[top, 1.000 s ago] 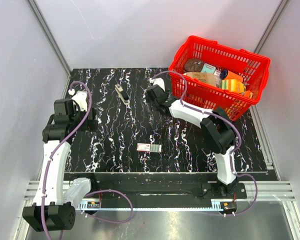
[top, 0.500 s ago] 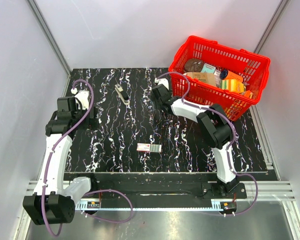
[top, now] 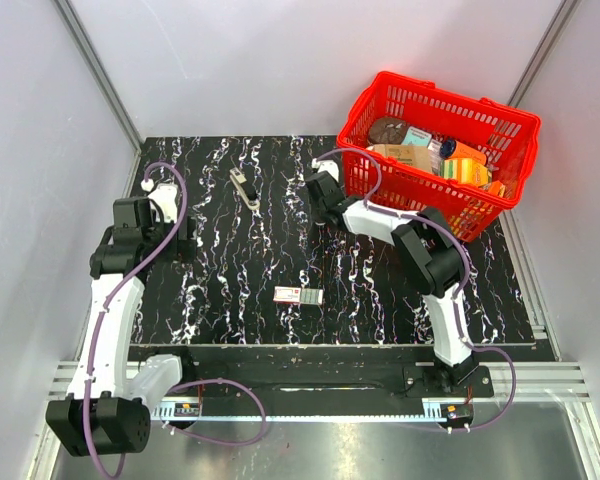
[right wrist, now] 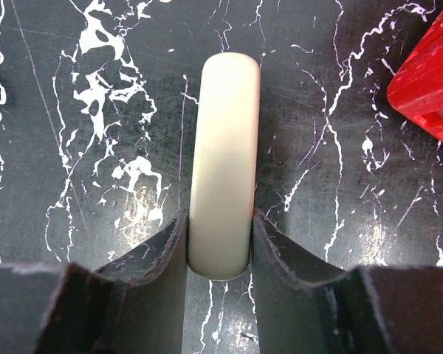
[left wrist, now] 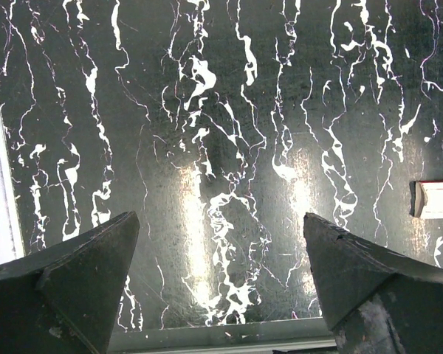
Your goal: Unload the staples from the stapler
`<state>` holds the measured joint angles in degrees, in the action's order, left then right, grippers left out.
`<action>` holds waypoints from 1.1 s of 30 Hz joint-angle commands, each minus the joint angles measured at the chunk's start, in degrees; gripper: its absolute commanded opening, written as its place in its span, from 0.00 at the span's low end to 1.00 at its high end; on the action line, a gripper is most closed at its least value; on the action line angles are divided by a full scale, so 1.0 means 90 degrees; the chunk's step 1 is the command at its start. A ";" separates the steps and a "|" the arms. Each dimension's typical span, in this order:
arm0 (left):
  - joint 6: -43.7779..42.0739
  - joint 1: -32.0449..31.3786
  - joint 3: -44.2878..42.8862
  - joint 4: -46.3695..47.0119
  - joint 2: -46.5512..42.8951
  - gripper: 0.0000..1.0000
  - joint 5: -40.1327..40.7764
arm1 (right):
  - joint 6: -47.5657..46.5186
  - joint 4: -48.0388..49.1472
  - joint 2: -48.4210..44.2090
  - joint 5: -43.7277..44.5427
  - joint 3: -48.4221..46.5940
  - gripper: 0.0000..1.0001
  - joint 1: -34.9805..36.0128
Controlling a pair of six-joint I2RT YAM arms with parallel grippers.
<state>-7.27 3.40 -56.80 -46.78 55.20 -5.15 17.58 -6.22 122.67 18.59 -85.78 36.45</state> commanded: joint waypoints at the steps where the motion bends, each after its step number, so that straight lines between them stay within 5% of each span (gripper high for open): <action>1: -0.0130 0.0042 0.0109 -0.0016 -0.0274 0.99 0.0035 | 0.0409 0.0115 -0.0544 -0.0435 0.0166 0.19 0.0295; 11: -0.0549 0.0189 0.0197 -0.0076 -0.0216 0.99 -0.0687 | 0.1570 -0.0130 -0.1188 -0.0415 -0.0205 0.14 0.2111; 18: -0.1700 0.0237 0.0353 -0.0299 -0.0157 0.99 -0.1410 | 0.2508 0.0134 -0.1218 -0.0483 -0.0576 0.10 0.2893; 24: -0.2687 0.0355 0.0627 -0.0505 -0.0254 0.99 -0.1508 | 0.3299 0.0622 -0.1199 -0.0502 -0.0528 0.07 0.3147; 33: -0.2650 0.0540 0.0705 -0.0349 -0.0098 0.99 -0.2259 | 0.3856 0.1316 -0.1033 -0.0561 -0.0733 0.06 0.3314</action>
<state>-30.00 7.42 -50.74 -51.96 53.76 -19.46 48.42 -0.78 114.85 13.80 -88.53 65.60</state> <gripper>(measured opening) 0.988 0.399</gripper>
